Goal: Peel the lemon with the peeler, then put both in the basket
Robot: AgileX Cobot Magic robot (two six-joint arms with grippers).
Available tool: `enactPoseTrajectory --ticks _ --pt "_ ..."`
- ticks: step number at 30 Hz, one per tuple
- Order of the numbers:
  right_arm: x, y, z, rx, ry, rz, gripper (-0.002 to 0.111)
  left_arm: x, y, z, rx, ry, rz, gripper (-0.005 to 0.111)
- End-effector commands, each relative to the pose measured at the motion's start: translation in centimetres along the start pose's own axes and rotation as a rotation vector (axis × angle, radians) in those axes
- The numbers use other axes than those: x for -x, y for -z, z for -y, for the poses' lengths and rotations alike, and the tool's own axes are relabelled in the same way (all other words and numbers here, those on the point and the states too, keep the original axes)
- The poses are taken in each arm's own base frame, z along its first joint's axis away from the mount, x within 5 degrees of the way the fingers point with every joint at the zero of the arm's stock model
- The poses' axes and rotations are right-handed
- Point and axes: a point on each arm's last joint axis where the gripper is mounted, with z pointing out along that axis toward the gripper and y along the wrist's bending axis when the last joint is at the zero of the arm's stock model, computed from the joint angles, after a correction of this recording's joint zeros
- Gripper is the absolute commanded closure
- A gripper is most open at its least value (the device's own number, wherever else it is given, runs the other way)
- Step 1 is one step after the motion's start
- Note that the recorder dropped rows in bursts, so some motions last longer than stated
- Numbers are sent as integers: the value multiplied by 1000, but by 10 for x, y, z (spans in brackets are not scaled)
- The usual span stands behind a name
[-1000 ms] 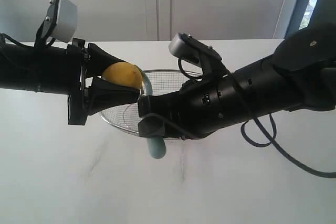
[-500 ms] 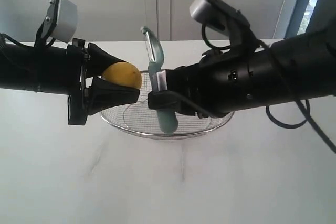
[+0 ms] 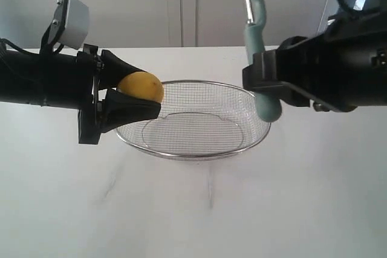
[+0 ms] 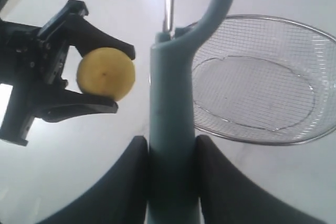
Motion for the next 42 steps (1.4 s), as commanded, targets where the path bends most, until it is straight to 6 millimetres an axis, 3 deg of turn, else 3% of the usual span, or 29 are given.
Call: enactPoseTrajectory --ticks 1,7,18,31,42 --pt "-2 5 7 -76 4 -12 108 3 1 3 -10 -53 24 107" --pt "-12 -17 21 -150 20 -54 108 3 1 3 -10 -53 24 107" --pt "-43 -92 58 -228 -58 -238 108 4 1 3 -13 -53 27 107" --pt "-68 -162 37 222 -197 -413 108 4 1 3 -16 -50 35 107" --pt "-58 -167 20 364 -215 -421 108 4 1 3 -14 -50 34 107"
